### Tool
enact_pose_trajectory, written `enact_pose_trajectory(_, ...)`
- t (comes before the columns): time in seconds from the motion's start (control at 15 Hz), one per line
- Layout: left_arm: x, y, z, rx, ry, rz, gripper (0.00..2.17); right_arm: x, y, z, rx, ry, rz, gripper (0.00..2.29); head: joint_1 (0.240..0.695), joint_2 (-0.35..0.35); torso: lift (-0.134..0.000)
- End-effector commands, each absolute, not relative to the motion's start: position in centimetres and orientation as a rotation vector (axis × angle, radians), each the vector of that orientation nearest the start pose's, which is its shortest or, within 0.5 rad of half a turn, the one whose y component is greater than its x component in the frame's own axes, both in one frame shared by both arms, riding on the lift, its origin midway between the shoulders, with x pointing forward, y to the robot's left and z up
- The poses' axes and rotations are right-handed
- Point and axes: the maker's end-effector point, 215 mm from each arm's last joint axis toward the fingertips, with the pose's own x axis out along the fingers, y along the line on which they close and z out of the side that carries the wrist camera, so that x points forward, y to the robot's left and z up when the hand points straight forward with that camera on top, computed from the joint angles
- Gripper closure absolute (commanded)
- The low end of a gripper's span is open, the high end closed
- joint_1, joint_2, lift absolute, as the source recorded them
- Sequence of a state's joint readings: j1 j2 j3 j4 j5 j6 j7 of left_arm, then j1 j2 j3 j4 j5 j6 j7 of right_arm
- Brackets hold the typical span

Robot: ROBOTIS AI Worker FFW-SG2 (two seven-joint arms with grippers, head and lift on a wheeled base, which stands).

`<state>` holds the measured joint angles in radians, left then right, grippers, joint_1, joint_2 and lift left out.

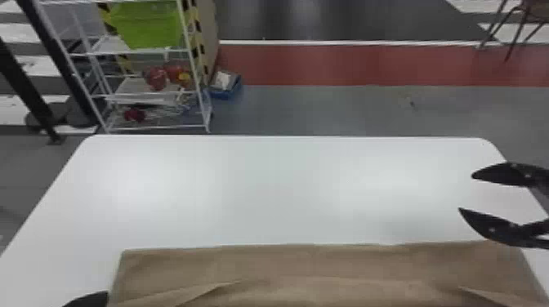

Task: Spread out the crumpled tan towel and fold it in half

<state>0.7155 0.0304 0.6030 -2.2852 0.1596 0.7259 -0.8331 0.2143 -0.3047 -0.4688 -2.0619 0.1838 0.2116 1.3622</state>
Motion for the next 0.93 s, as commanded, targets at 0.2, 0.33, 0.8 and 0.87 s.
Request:
enact_pose_trajectory(0.2, 27.1, 34.8, -44.2, -0.2, 0.693, -0.281, 1.41, 41.7, -24.5, -30.9, -0.605, 0.414, 1.001, 0.42, 0.695, 0.13, -0.122)
enact_pose_trajectory(0.33, 26.8, 34.7, -44.4, -0.204, 0.713, -0.274, 1.41, 40.8, -22.3, -31.8, -0.663, 0.418, 1.065, 0.42, 0.695, 0.16, -0.122)
enact_pose_trajectory(0.8, 26.9, 33.1, -43.8, -0.202, 0.724, -0.285, 1.41, 37.7, -16.8, -36.5, -0.807, 0.469, 1.248, 0.59, 0.695, 0.28, -0.122)
enact_pose_trajectory(0.87, 26.9, 33.0, -43.7, -0.201, 0.724, -0.285, 1.41, 37.7, -16.5, -36.8, -0.798, 0.476, 1.258, 0.59, 0.695, 0.288, -0.122)
